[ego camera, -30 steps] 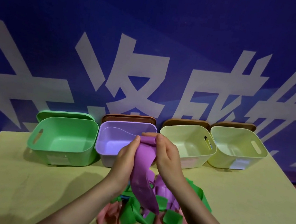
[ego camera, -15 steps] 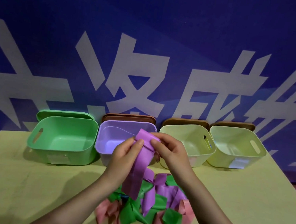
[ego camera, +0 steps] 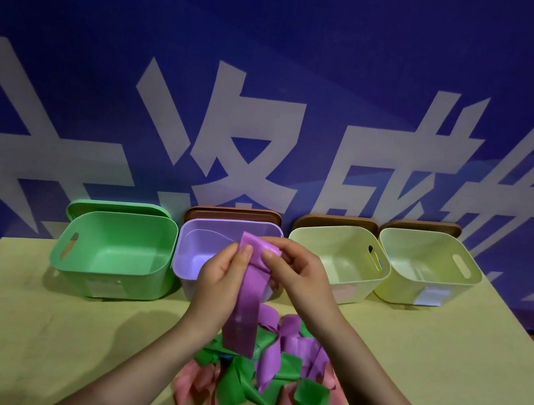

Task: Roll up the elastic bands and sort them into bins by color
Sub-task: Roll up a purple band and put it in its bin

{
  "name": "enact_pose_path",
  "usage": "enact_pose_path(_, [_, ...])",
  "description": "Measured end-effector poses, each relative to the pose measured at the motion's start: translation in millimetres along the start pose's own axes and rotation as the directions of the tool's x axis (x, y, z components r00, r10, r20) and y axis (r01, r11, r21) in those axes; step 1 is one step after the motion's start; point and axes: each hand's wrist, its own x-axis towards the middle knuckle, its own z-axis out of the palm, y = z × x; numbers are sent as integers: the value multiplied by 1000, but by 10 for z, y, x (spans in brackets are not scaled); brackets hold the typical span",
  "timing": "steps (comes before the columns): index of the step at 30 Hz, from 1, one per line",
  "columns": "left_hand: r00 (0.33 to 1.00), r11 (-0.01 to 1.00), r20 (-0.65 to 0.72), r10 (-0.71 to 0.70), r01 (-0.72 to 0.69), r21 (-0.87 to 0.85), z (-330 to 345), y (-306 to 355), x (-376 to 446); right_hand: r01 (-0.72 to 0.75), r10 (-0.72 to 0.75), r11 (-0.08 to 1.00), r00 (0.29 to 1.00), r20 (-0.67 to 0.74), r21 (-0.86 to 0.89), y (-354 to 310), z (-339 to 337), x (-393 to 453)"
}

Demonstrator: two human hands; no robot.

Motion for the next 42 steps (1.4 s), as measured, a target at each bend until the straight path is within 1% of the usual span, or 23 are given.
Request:
enact_pose_path(4, [1000,999,-16,14,-14,32,-2,-28,3,-21,21,1000,1000,-7,3,9,-9,6])
enact_pose_path(8, [1000,1000,-25,10,-10,-2,13,-34,6,-83,82,996,996,29,33,23,-19,15])
enact_pose_path(10, [1000,1000,-18,-19,19,-24,29,-21,-6,-83,83,997,997,12,10,55,-24,27])
enact_pose_path(12, [995,993,-8,-101,100,-59,27,-31,4,-26,25,998,999,-31,-49,64,-27,32])
enact_pose_path(15, [956,950,7,-292,291,-111,1,-54,30,53,-64,993,991,-113,-102,76,-50,46])
enact_pose_path(16, [945,937,13,-328,327,-120,-3,-58,37,82,-101,987,986,-136,-142,92,-64,54])
enact_pose_path(17, [939,930,17,-343,342,-132,-3,-55,37,128,-162,967,977,-140,-222,117,-84,62])
enact_pose_path(18, [937,926,18,-348,347,-151,-2,-45,36,188,-238,922,965,-113,-339,147,-110,69])
enact_pose_path(19, [936,921,19,-351,349,-172,-1,-31,35,256,-316,850,947,-55,-460,176,-135,75])
enact_pose_path(20, [935,917,23,-354,351,-191,1,-16,37,321,-379,759,925,17,-567,200,-153,76])
enact_pose_path(21, [934,912,32,-356,355,-206,1,-1,37,375,-422,673,902,85,-638,214,-165,70])
enact_pose_path(23, [936,909,47,-348,350,-226,2,3,36,460,-489,559,855,173,-690,208,-194,59])
enact_pose_path(25, [946,915,56,-321,324,-238,3,-3,28,526,-529,504,815,237,-685,206,-224,55])
enact_pose_path(26, [950,920,60,-306,312,-237,1,-9,24,540,-522,510,813,259,-670,207,-238,55])
enact_pose_path(27, [953,924,64,-295,301,-236,-4,-16,22,541,-498,539,823,274,-646,198,-254,52])
enact_pose_path(29, [960,929,62,-271,278,-244,-14,-27,23,487,-406,660,872,274,-571,167,-284,28])
enact_pose_path(30, [965,934,54,-257,262,-243,-20,-36,25,424,-340,739,906,254,-524,151,-286,7])
enact_pose_path(32, [976,954,41,-213,217,-205,-21,-48,15,234,-174,881,969,177,-412,114,-254,-21])
enact_pose_path(34, [987,978,57,-149,155,-136,-9,-54,-14,63,-26,956,991,134,-285,94,-195,-20])
enact_pose_path(35, [990,986,69,-120,127,-106,-2,-56,-32,23,10,971,991,137,-236,103,-164,-15])
enact_pose_path(38, [995,997,72,-71,73,-14,-8,-77,-49,-19,37,985,994,104,-172,173,-110,11])
enact_pose_path(42, [996,998,56,-64,62,27,-42,-118,-18,3,6,982,999,45,-190,225,-61,27])
